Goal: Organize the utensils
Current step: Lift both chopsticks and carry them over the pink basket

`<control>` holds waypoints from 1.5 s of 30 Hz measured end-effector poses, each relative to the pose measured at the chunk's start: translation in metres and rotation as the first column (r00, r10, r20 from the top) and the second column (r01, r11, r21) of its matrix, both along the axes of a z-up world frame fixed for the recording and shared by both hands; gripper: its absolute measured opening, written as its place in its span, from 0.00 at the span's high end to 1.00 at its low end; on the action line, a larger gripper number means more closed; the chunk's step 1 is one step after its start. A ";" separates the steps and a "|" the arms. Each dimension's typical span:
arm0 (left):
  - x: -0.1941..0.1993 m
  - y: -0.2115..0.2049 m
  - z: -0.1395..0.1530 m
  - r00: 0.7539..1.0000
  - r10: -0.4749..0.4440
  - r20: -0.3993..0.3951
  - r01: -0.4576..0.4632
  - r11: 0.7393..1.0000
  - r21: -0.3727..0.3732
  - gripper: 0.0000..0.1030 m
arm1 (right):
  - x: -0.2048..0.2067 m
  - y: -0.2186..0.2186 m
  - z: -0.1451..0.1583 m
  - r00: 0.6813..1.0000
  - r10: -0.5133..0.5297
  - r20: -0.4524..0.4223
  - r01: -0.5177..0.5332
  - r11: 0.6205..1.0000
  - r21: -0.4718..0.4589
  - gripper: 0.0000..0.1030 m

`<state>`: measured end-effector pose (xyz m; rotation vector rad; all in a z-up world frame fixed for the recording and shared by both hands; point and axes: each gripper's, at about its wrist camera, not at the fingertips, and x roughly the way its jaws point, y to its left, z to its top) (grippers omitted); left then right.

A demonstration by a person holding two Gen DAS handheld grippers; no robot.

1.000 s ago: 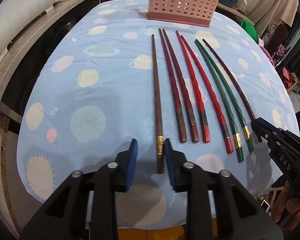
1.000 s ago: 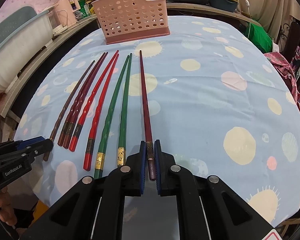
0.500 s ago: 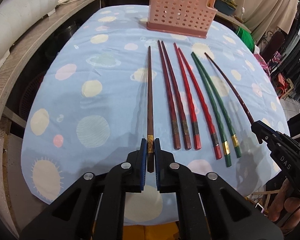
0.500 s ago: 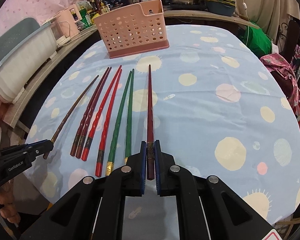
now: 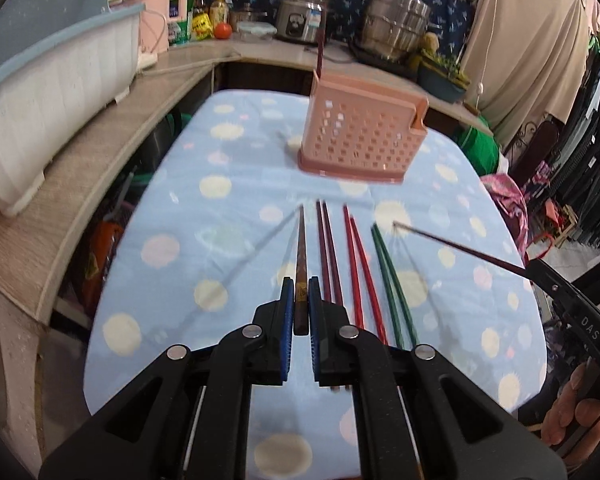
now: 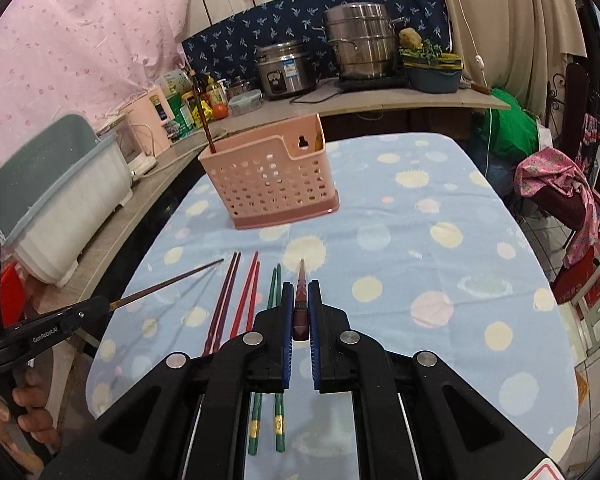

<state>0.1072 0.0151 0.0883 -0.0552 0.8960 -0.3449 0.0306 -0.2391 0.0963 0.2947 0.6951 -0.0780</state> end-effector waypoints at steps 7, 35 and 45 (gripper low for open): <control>0.035 -0.004 0.041 0.995 0.031 0.094 -0.030 0.999 -0.018 0.93 | 0.030 -0.013 0.030 0.997 -0.006 0.078 0.006 1.000 -0.001 0.93; 0.137 -0.045 0.215 0.891 0.109 0.440 -0.043 0.987 -0.157 0.93 | 0.143 -0.064 0.161 0.907 -0.091 0.411 0.062 0.995 0.083 0.93; 0.186 -0.072 0.188 0.912 0.120 0.392 -0.074 0.989 -0.131 0.93 | 0.198 -0.062 0.146 0.927 -0.082 0.367 0.053 0.995 0.089 0.93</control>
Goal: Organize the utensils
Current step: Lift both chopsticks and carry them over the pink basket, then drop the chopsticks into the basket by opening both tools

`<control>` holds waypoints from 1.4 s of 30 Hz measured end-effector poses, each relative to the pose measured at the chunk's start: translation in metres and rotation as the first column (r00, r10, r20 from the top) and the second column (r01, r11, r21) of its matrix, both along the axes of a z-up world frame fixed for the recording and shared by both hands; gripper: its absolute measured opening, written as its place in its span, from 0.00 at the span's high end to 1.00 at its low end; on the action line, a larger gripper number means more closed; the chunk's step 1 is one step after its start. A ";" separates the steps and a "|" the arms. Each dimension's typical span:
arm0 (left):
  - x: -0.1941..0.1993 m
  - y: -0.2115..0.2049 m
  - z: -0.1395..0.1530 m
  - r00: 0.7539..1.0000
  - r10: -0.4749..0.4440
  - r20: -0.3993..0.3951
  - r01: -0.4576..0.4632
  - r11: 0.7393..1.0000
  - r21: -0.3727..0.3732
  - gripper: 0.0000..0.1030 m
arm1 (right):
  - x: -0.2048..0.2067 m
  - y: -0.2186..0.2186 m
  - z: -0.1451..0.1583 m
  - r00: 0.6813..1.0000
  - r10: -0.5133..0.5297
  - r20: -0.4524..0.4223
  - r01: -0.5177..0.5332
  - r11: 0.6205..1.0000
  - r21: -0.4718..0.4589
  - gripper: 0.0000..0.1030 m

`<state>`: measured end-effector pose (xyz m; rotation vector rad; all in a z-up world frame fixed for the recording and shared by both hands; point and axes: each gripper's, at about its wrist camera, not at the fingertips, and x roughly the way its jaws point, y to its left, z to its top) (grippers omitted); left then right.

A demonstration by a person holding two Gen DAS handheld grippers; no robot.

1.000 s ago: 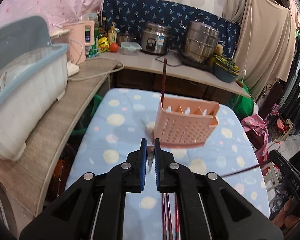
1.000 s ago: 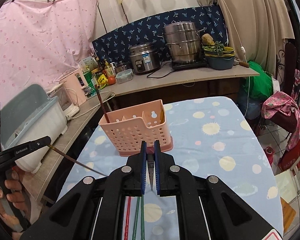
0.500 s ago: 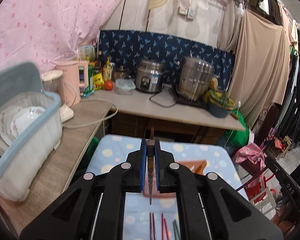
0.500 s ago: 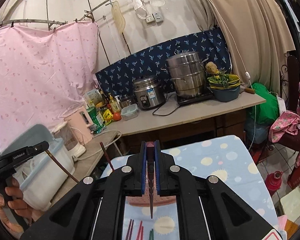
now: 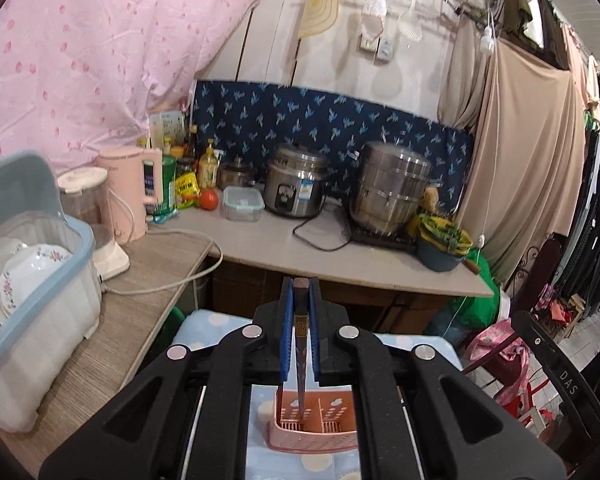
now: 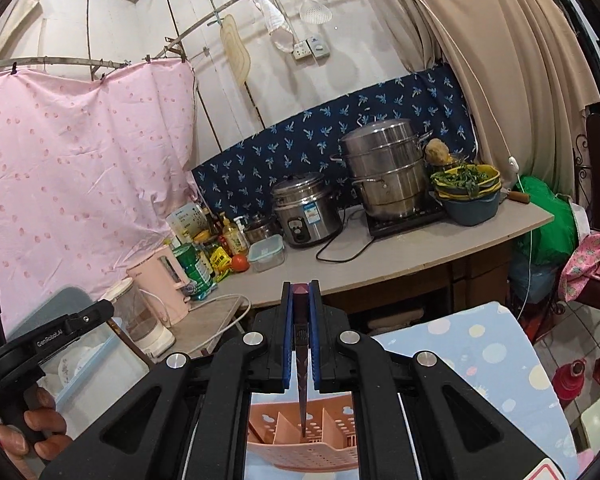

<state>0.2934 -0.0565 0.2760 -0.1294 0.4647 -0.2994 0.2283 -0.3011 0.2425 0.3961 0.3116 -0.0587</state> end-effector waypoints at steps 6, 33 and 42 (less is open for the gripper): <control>0.019 -0.007 -0.039 0.997 0.025 -0.069 -0.022 0.999 0.046 0.93 | 0.016 0.005 -0.041 0.996 0.020 -0.085 -0.020 1.000 0.002 0.93; -0.004 0.018 -0.062 0.992 0.057 -0.114 -0.053 0.998 0.039 0.52 | -0.020 0.016 -0.062 0.991 0.039 -0.128 -0.039 0.999 0.004 0.72; -0.045 0.031 -0.079 0.989 0.101 -0.107 -0.088 0.989 0.119 0.51 | -0.072 0.027 -0.079 0.986 0.049 -0.162 -0.052 0.999 -0.017 0.72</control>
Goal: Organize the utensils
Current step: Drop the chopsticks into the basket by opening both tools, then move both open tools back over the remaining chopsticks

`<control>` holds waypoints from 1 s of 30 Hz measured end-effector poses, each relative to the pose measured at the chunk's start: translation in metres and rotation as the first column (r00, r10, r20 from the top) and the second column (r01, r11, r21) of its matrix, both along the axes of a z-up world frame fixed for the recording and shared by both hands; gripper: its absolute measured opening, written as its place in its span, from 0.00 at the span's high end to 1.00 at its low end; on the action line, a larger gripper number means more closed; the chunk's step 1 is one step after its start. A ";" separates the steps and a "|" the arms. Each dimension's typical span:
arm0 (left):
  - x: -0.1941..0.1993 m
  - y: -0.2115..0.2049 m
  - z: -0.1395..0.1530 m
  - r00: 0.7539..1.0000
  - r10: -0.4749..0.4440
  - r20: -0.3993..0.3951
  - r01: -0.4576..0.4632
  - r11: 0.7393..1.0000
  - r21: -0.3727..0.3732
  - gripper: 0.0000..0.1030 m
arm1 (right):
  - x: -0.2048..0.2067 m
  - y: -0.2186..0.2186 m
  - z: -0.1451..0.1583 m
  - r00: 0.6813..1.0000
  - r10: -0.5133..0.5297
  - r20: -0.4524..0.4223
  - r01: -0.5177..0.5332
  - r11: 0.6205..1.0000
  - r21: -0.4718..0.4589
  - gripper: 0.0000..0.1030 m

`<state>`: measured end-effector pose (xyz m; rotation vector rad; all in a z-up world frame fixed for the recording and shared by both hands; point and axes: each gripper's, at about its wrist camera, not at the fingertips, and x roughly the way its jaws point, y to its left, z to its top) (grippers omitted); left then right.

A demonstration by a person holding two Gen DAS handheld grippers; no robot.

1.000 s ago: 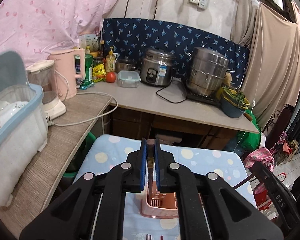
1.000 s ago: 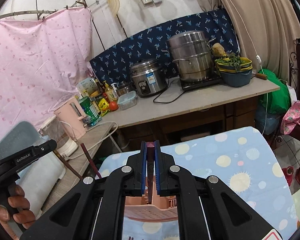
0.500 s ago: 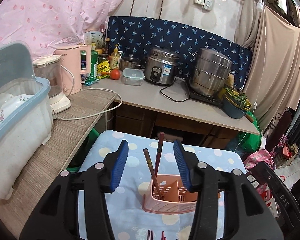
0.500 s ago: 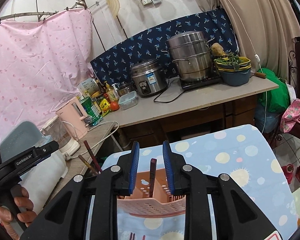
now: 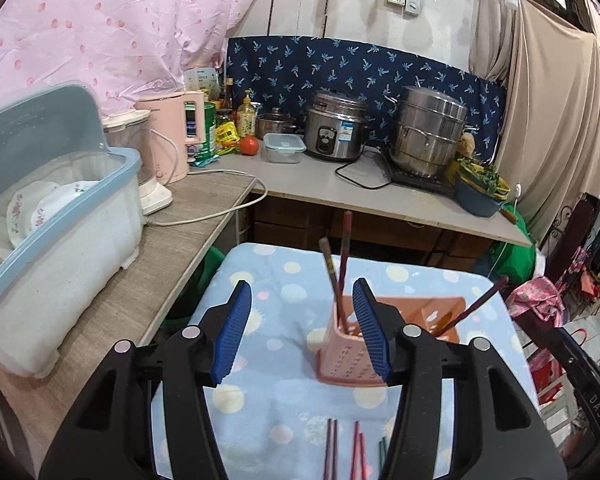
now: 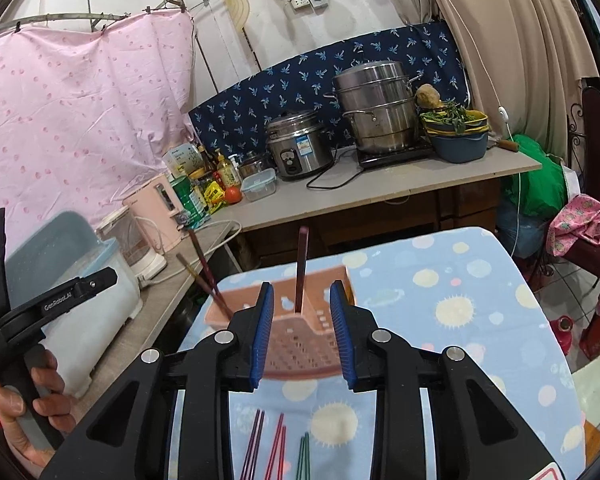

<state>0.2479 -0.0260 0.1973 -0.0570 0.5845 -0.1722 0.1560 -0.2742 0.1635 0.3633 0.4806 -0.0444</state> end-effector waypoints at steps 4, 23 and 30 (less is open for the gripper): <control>-0.019 0.001 -0.009 1.000 -0.001 -0.009 0.002 0.999 0.046 0.51 | -0.021 0.013 -0.011 1.000 0.016 -0.024 -0.017 0.999 -0.031 0.72; -0.105 0.015 -0.109 0.979 -0.028 -0.203 0.057 0.988 0.141 0.51 | -0.122 0.061 -0.116 0.959 0.069 -0.276 -0.093 0.993 -0.073 0.72; -0.130 0.026 -0.155 0.960 -0.016 -0.279 0.061 0.986 0.154 0.51 | -0.144 0.079 -0.158 0.922 0.089 -0.377 -0.129 0.988 -0.081 0.72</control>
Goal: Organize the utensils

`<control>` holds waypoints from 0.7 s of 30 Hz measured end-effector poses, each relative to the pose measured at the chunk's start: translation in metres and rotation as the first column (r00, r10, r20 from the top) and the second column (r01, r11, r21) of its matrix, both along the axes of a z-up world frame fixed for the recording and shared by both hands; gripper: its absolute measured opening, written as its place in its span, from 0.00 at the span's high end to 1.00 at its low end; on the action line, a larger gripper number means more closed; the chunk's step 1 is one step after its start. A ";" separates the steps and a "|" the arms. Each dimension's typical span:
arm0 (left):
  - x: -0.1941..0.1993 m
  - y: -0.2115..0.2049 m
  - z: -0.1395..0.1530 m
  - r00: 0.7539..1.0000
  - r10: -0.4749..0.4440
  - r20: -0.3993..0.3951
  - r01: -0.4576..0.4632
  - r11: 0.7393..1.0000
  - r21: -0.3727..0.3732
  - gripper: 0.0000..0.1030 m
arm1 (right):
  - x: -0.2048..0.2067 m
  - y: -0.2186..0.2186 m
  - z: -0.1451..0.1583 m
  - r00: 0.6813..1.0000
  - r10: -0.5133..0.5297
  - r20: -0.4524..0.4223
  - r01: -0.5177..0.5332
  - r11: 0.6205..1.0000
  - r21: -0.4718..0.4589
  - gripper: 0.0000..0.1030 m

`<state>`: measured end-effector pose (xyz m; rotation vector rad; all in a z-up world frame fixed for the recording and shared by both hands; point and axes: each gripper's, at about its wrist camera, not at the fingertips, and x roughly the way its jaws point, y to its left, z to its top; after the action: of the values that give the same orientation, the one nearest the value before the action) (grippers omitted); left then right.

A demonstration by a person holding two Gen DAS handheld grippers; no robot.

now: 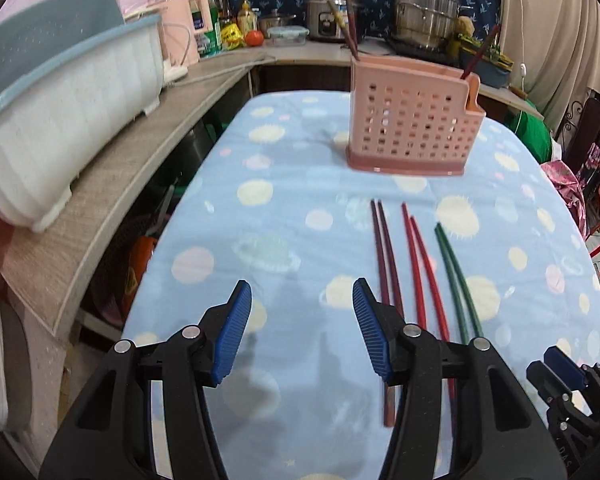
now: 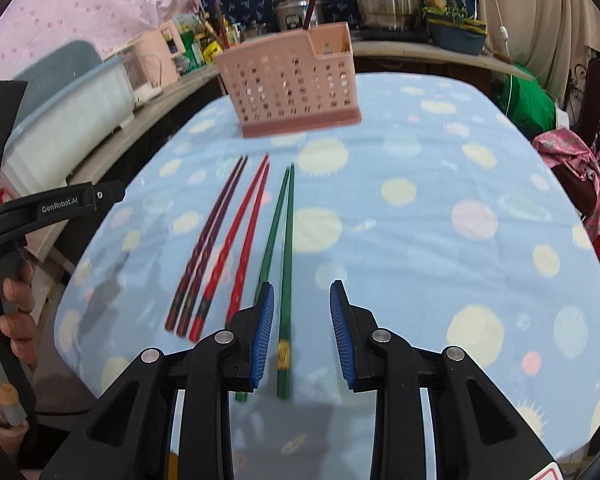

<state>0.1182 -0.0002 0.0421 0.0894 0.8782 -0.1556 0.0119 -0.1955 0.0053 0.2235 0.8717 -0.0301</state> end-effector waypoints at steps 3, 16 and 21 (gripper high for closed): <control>-0.007 0.002 -0.013 1.000 -0.003 -0.025 0.003 1.000 -0.002 0.51 | -0.004 0.004 -0.012 1.000 0.006 -0.026 -0.006 1.000 0.005 0.72; -0.025 0.000 -0.040 0.996 -0.031 -0.085 0.030 1.000 -0.006 0.51 | -0.007 0.014 -0.032 0.997 0.031 -0.071 -0.032 0.999 -0.005 0.82; -0.030 -0.003 -0.047 0.994 -0.046 -0.102 0.045 0.999 -0.005 0.51 | -0.008 0.015 -0.035 0.997 0.029 -0.074 -0.030 0.999 -0.015 0.88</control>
<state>0.0881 -0.0030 -0.0051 0.0994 0.9786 -0.2054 0.0038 -0.1803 -0.0295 0.1953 0.9476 -0.0179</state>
